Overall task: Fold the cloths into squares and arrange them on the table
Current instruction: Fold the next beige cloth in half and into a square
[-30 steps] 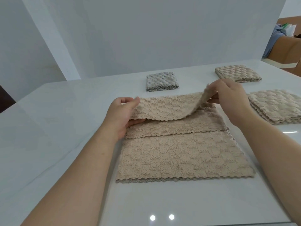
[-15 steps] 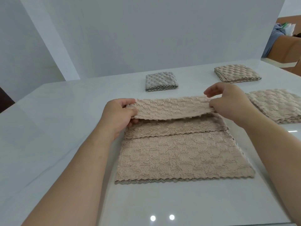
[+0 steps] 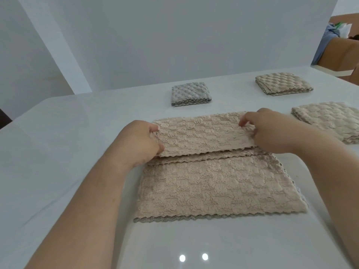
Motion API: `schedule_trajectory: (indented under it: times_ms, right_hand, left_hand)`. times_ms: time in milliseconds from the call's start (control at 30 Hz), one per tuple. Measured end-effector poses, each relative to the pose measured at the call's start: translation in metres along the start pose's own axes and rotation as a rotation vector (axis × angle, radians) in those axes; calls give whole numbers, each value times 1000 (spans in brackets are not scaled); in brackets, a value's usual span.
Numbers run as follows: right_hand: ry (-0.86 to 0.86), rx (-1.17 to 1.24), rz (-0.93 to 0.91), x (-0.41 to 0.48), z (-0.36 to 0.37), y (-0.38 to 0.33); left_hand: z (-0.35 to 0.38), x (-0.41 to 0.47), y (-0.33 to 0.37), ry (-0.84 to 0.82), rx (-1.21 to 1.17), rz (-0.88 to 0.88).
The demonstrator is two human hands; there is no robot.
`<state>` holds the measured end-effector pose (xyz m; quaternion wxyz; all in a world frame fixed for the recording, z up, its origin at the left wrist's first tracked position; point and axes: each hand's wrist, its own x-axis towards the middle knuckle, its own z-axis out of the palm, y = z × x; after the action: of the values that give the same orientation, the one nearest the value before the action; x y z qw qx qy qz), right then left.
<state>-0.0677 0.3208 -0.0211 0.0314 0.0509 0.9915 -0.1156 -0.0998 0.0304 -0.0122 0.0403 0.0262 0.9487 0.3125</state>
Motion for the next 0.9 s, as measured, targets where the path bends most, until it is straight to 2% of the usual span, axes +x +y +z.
schedule_trajectory:
  times_ms: [200, 900]
  right_hand:
    - [-13, -92, 34, -3, 3, -3]
    - [-43, -179, 54, -4, 9, -2]
  left_hand:
    - [2, 2, -1, -12, 78, 4]
    - [5, -2, 5, -47, 214, -27]
